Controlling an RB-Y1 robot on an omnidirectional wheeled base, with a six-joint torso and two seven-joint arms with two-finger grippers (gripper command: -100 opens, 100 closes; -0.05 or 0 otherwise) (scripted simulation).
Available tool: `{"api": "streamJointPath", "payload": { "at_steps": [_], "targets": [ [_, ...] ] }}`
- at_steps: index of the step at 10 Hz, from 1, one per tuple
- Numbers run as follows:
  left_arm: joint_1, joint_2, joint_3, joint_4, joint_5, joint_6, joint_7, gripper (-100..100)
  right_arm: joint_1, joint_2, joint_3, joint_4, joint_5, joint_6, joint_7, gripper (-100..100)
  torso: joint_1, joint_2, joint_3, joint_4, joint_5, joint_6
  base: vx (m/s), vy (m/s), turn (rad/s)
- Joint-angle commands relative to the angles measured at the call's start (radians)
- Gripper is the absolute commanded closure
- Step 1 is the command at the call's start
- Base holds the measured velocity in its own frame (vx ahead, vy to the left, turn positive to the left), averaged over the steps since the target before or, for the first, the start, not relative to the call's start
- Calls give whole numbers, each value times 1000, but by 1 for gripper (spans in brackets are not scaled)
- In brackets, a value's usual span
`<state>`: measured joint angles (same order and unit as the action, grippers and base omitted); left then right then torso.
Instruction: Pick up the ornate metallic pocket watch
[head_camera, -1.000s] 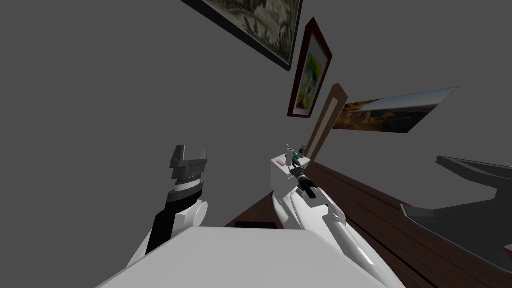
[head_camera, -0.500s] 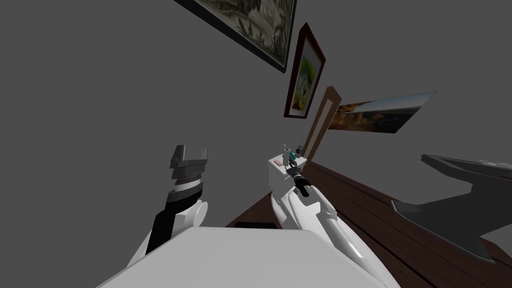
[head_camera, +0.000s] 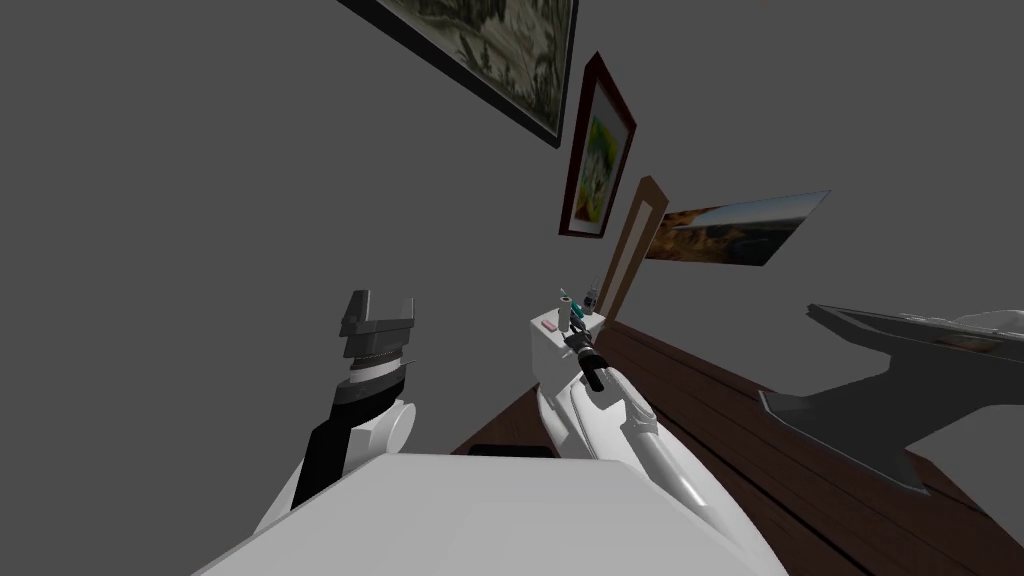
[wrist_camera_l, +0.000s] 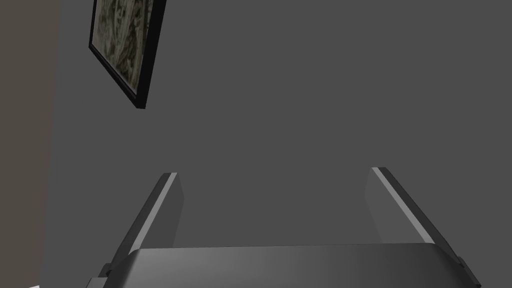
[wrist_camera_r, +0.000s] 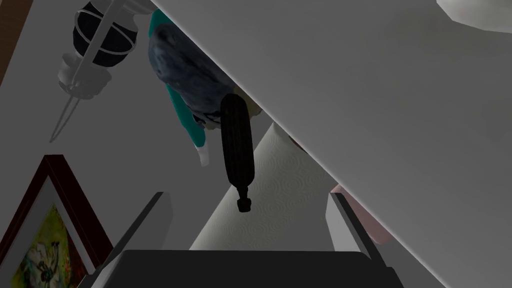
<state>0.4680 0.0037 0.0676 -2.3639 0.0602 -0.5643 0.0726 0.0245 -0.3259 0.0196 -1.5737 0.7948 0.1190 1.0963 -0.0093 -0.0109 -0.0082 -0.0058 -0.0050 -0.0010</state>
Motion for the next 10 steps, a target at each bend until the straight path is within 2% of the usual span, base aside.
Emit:
{"api": "streamJointPath", "payload": {
  "at_steps": [1,2,4,5,6,7,8,9,10],
  "targets": [
    [0,0,0,0,0,0,0,0,-6,4,3,5,29,3,-15,-100,0,0,0,0,0,0,10,-23,0],
    [0,0,0,0,0,0,0,0,-18,19,43,-7,69,33,-62,-100,1,0,0,0,0,0,13,-50,-124],
    [0,0,0,0,0,0,0,0,-18,19,43,-7,106,33,-75,-100,0,0,0,0,0,0,13,-36,-24],
    [0,0,0,0,0,0,0,0,-29,34,82,-19,138,63,-123,-100,1,0,0,0,0,0,15,-54,-119],
    [0,0,0,0,0,0,0,0,-29,34,82,-19,177,63,-136,-100,0,0,0,0,0,0,16,-50,-57],
    [0,0,0,0,0,0,0,0,-41,50,121,-31,208,94,-169,-100,0,0,0,0,0,0,21,-65,-94],
    [0,0,0,0,0,0,0,0,-41,50,121,-31,248,94,-196,-100,-1,0,0,0,0,0,31,-58,-63],
    [0,0,0,0,0,0,0,0,-52,65,159,-43,286,124,-224,-100,-1,-1,0,0,0,0,37,-76,-132],
    [0,0,0,0,0,0,0,0,-52,65,161,-43,309,124,-251,-100,-2,-1,-1,0,0,0,26,-56,-53]
  ]
}}
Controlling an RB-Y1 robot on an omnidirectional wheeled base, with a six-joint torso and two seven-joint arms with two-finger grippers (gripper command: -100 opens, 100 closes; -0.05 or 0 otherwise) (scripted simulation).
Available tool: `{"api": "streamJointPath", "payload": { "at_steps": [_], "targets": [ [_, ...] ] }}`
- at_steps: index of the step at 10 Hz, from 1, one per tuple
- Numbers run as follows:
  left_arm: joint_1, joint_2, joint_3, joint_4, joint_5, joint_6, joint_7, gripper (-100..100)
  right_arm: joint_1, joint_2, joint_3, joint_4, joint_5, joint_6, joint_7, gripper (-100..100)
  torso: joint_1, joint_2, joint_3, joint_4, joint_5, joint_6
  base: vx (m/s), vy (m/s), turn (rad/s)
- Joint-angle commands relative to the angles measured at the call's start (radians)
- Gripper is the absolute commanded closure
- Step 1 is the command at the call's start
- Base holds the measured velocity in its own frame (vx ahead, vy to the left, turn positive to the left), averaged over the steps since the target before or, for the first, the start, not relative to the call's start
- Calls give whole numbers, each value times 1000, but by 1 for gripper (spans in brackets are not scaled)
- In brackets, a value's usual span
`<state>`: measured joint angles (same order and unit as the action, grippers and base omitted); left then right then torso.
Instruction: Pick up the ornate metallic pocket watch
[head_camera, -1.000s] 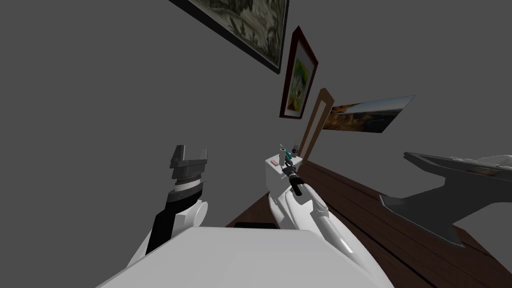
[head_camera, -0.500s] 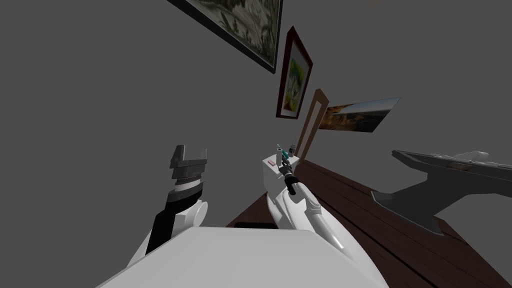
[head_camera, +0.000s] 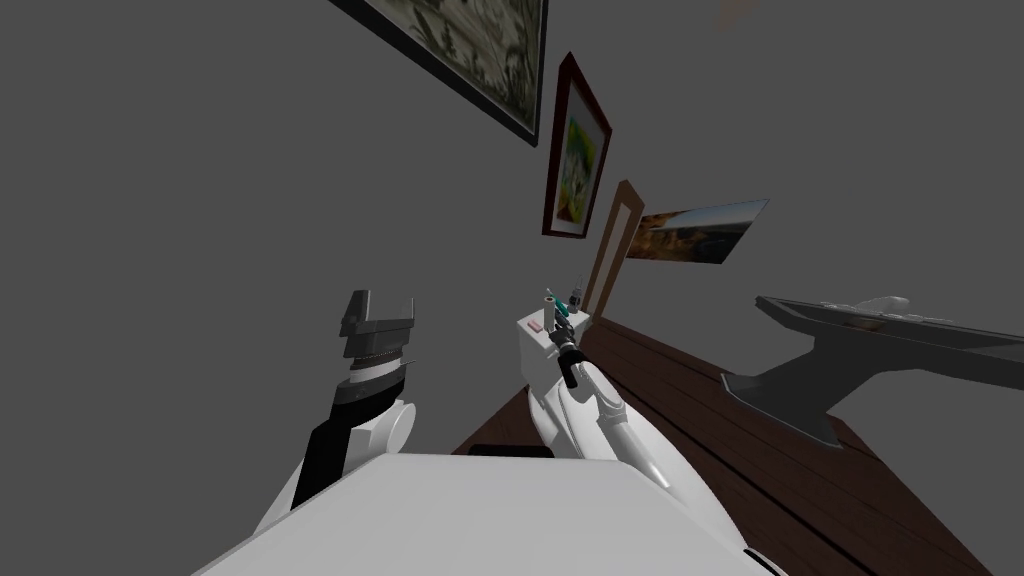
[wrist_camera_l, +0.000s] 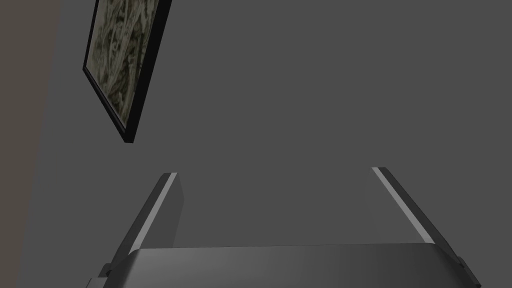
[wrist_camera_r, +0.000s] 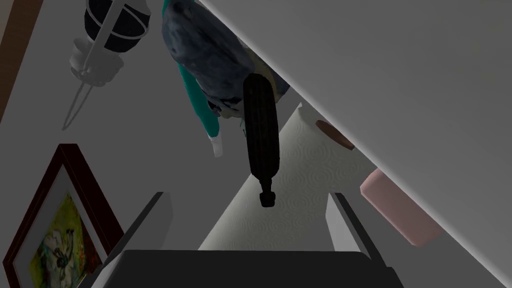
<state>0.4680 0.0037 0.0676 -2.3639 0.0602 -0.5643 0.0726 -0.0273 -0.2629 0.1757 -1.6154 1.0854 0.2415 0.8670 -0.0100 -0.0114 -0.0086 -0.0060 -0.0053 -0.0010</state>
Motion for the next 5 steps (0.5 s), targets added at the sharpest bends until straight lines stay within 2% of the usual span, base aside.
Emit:
{"api": "streamJointPath", "payload": {
  "at_steps": [1,2,3,5],
  "targets": [
    [0,0,0,0,0,0,0,0,0,2,5,-2,44,2,-27,-100,0,0,0,0,0,0,9,-20,16],
    [0,0,0,0,0,0,0,0,0,2,2,0,29,1,-19,-100,2,1,1,0,0,0,2,-6,5],
    [0,0,0,0,0,0,0,0,0,3,3,0,32,1,-22,100,3,1,1,0,1,0,0,0,0],
    [0,0,0,0,0,0,0,0,0,3,3,0,32,0,-22,100,3,2,1,1,1,1,1,0,0]
  ]
}}
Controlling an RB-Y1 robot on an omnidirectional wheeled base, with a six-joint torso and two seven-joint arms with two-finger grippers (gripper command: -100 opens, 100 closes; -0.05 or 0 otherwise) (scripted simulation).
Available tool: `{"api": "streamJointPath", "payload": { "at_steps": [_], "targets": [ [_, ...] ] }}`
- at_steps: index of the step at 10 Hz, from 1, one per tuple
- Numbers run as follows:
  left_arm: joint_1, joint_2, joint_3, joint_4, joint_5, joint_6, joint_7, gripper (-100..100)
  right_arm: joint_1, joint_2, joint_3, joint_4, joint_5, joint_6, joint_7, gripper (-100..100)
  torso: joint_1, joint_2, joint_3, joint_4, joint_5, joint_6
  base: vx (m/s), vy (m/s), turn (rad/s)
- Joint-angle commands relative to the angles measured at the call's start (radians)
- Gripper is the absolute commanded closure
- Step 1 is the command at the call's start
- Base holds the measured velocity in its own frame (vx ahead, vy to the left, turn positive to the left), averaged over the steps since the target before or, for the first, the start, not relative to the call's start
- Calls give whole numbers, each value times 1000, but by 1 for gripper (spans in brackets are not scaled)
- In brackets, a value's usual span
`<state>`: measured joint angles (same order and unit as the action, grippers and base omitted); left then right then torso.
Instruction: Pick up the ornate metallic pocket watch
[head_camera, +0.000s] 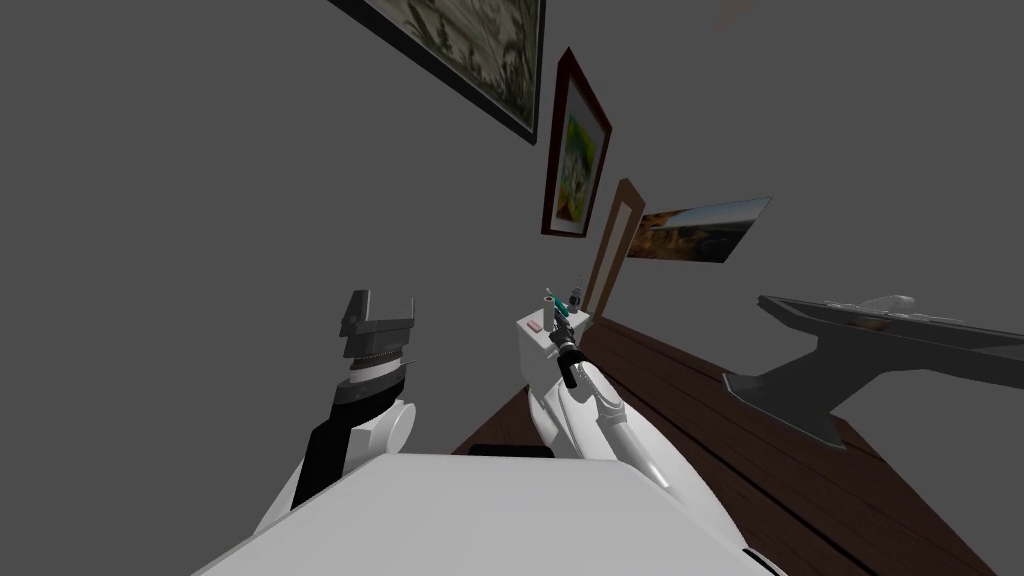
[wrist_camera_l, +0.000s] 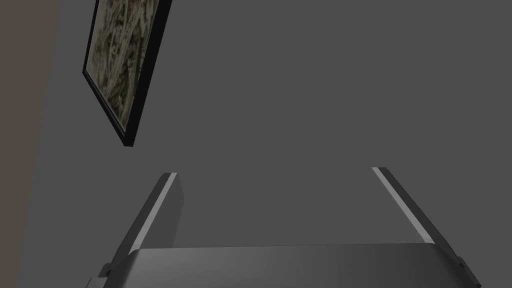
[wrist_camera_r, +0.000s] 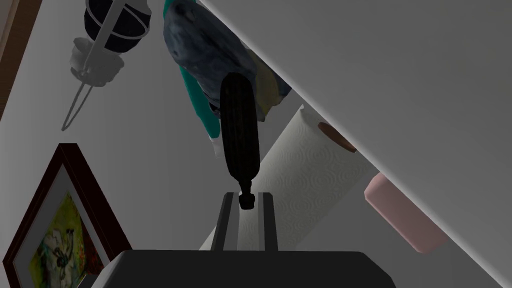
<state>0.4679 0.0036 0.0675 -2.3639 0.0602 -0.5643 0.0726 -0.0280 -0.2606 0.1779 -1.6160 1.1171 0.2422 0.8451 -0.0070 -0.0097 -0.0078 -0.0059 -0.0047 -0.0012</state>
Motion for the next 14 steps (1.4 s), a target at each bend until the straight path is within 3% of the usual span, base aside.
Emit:
{"api": "streamJointPath", "payload": {
  "at_steps": [1,2,3,4,5,6,7,8,10,11,13,14],
  "targets": [
    [0,0,0,0,0,0,0,0,0,0,0,0,0,0,0,100,0,0,0,0,0,0,0,0,0],
    [0,0,0,0,0,0,0,0,0,0,0,0,0,0,0,100,0,0,0,0,0,0,0,0,0],
    [0,0,0,0,0,0,0,0,0,0,0,0,0,0,0,0,0,0,0,0,0,0,0,0,0],
    [0,0,0,0,0,0,0,0,12,-16,-37,11,-50,-29,50,100,0,0,0,0,0,0,-34,61,128],
    [0,0,0,0,0,0,0,0,12,-16,-37,11,-64,-29,55,100,3,1,1,0,0,-1,-24,60,49],
    [0,0,0,0,0,0,0,0,23,-31,-76,23,-107,-60,99,100,4,2,0,-1,0,-1,-21,76,115],
    [0,0,0,0,0,0,0,0,23,-31,-76,23,-135,-60,116,100,5,1,-1,-3,0,-1,-20,61,61],
    [0,0,0,0,0,0,0,0,35,-46,-116,35,-171,-90,151,100,4,0,-2,-4,-1,-1,-26,69,108],
    [0,0,0,0,0,0,0,0,35,-46,-116,35,-210,-90,176,100,2,0,-4,-8,-4,0,-17,41,21],
    [0,0,0,0,0,0,0,0,46,-62,-155,47,-241,-120,221,100,0,-1,-5,-8,-4,0,-29,54,111],
    [0,0,0,0,0,0,0,0,46,-62,-155,47,-293,-120,236,100,0,-3,-6,-9,-5,0,-12,37,33],
    [0,0,0,0,0,0,0,0,58,-77,-194,59,-326,-151,283,100,-2,-3,-6,-9,-5,0,-20,40,89]
  ]
}}
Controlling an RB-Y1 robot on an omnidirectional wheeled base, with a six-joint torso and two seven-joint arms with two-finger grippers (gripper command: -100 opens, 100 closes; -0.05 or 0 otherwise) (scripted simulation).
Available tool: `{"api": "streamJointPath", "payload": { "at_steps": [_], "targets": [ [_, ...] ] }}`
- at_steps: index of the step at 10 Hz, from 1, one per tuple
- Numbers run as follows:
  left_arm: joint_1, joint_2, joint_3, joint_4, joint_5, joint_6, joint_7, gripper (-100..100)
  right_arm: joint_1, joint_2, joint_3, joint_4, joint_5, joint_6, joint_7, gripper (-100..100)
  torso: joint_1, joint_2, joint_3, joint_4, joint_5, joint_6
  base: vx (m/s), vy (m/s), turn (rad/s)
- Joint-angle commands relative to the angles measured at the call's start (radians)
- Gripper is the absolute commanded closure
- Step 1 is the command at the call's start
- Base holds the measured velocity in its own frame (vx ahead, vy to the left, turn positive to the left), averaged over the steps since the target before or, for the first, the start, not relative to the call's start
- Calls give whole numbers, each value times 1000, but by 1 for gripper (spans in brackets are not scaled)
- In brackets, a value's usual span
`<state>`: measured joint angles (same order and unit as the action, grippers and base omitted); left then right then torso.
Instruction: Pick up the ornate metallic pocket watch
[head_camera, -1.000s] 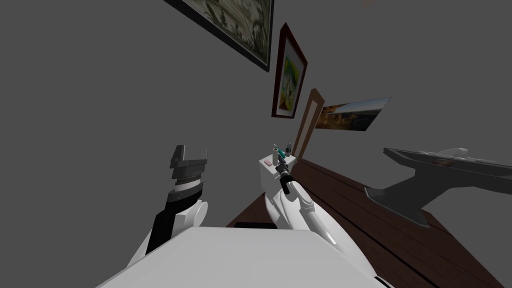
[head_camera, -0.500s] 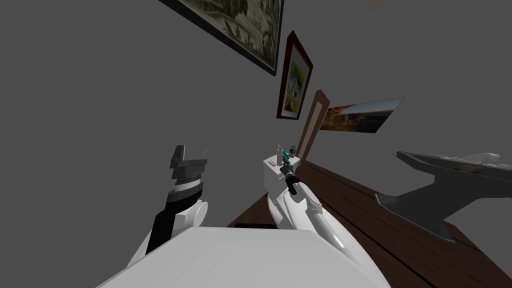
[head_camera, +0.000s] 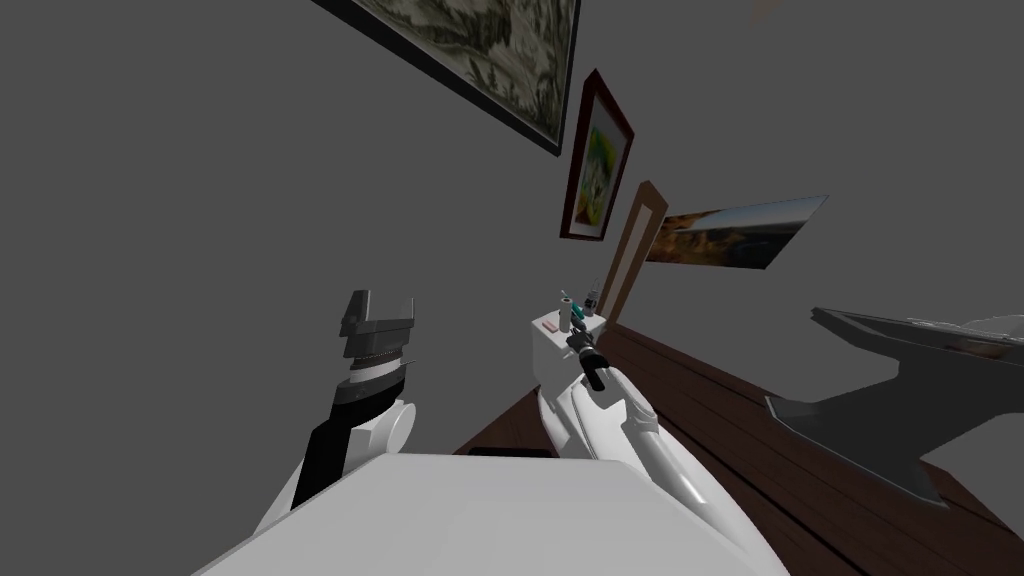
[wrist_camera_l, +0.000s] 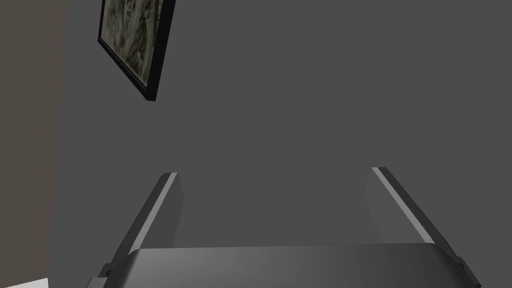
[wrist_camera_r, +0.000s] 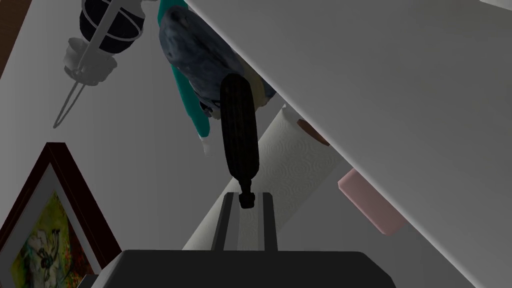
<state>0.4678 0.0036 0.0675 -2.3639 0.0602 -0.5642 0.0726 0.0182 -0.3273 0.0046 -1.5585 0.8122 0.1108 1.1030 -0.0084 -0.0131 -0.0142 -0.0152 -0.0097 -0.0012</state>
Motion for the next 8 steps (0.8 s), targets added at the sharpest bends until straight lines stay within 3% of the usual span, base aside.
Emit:
{"api": "streamJointPath", "payload": {
  "at_steps": [1,2,3,5,6,7,8],
  "targets": [
    [0,0,0,0,0,0,0,0,12,-10,-21,2,-50,-19,39,100,0,0,0,0,0,0,-17,49,82],
    [0,0,0,0,0,0,0,0,12,-10,-21,2,-65,-19,39,100,1,0,0,0,0,0,-2,27,1],
    [0,0,0,0,0,0,0,0,23,-25,-60,14,-102,-50,86,100,0,-1,0,0,0,0,-4,50,107],
    [0,0,0,0,0,0,0,0,23,-25,-60,14,-141,-50,99,100,1,-1,-1,-1,0,0,-15,41,28],
    [0,0,0,0,0,0,0,0,35,-41,-100,26,-175,-80,148,100,0,-1,-1,0,0,0,-18,63,128],
    [0,0,0,0,0,0,0,0,35,-41,-100,26,-209,-80,159,100,1,-1,0,0,0,0,-16,53,48],
    [0,0,0,0,0,0,0,0,46,-56,-139,38,-241,-110,192,100,1,-1,-1,0,0,0,-20,76,129]
  ]
}}
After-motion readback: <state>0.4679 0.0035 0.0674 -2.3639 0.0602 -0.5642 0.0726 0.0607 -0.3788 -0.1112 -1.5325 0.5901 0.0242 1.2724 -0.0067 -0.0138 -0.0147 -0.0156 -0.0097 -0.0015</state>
